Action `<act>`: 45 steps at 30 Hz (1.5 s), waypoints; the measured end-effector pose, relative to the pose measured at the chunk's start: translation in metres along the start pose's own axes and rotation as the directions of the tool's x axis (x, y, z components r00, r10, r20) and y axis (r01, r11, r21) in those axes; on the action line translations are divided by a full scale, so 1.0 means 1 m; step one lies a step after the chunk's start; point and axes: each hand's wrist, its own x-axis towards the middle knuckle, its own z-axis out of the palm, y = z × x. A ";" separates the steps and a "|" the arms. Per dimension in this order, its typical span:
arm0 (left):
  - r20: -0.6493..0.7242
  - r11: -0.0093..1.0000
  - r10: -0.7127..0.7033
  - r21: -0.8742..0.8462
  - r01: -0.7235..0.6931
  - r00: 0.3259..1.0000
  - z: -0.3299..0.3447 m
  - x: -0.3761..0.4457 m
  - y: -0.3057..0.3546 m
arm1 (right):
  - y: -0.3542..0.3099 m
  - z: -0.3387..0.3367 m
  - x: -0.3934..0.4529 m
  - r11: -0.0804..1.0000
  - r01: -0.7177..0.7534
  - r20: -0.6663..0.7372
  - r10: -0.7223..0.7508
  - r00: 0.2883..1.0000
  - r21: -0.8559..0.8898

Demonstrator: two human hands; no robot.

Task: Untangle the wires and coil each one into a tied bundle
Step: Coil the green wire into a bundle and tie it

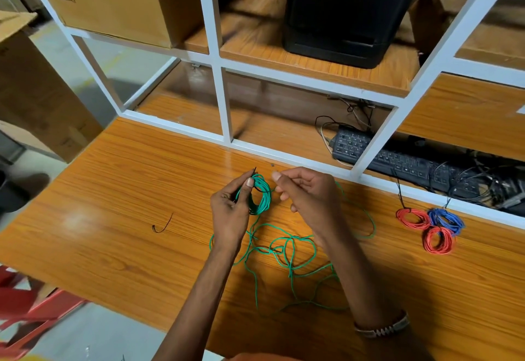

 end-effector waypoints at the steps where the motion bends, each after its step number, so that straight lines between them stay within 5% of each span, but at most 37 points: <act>1: 0.006 1.000 0.003 0.002 -0.003 1.000 0.001 -0.001 0.001 | 0.001 -0.001 0.000 0.998 0.041 -0.015 -0.042 0.999 -0.041; 7: 0.052 0.999 0.043 0.029 -0.044 0.998 0.004 -0.008 0.010 | 0.003 -0.007 0.002 0.981 0.107 -0.029 -0.114 0.993 -0.162; 13: 0.098 0.993 0.111 0.029 -0.115 0.989 0.008 -0.013 0.027 | -0.004 -0.007 0.000 0.991 -0.065 0.109 0.052 0.993 0.116; 24: 0.112 0.989 0.142 0.016 -0.145 0.984 0.009 -0.018 0.039 | -0.004 -0.006 -0.001 0.982 -0.087 0.169 0.058 0.984 0.168; 37: 0.186 0.979 0.189 0.046 -0.201 0.964 0.010 -0.020 0.041 | 0.000 -0.008 0.004 0.986 -0.163 0.134 0.156 0.979 0.039; 45: 0.196 0.988 0.152 -0.004 -0.154 0.969 0.009 -0.020 0.039 | 0.001 -0.020 0.014 0.991 0.034 0.027 -0.031 0.999 -0.133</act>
